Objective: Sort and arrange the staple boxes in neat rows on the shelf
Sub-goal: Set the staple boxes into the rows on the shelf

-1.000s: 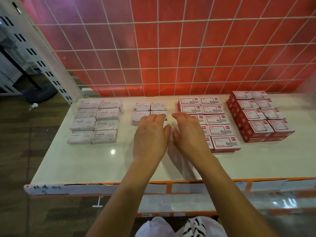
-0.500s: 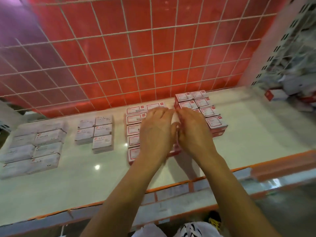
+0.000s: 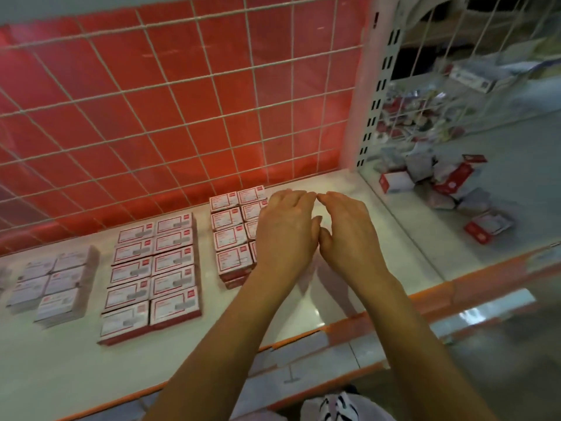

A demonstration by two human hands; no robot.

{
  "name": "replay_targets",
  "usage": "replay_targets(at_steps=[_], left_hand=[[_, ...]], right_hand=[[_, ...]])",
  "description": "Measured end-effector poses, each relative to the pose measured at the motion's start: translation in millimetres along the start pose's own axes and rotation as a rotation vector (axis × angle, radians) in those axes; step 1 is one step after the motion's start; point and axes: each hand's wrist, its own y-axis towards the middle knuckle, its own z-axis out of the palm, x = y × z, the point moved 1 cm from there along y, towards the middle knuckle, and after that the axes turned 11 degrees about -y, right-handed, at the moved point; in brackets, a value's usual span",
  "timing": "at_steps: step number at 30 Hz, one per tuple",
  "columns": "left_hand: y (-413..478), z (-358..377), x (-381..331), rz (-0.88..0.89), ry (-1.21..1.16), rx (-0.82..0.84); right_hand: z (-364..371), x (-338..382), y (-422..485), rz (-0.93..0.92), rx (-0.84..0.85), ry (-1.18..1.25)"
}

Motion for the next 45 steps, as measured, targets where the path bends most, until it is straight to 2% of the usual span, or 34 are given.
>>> replay_targets(at_steps=[9,15,23,25,28,32,39,45], left_hand=[[27.2,76.0,-78.2,0.065,-0.079,0.087],[38.4,120.8,-120.9,0.059,-0.092,0.229],[49.7,176.0,-157.0,0.063,-0.087,0.427],[50.7,187.4,-165.8,0.062,-0.11,0.432],[49.7,201.4,-173.2,0.045,-0.188,0.417],[48.9,209.5,-175.5,0.038,-0.183,0.352],[52.5,205.7,-169.7,0.01,-0.241,0.38],[50.8,175.2,-148.9,-0.088,-0.3,0.443]], right_hand=[[-20.7,-113.9,2.7,0.105,0.0,-0.028],[-34.5,-176.8,-1.3,0.229,0.014,-0.115],[-47.6,-247.3,4.3,0.332,-0.271,-0.118],[-51.1,-261.6,5.5,0.377,-0.266,-0.15],[-49.8,-277.2,4.2,0.477,-0.176,-0.181],[-37.4,-297.1,8.8,0.485,-0.092,-0.173],[-49.8,-289.4,4.0,0.563,-0.15,0.049],[-59.5,-277.4,-6.5,0.576,-0.068,0.165]])
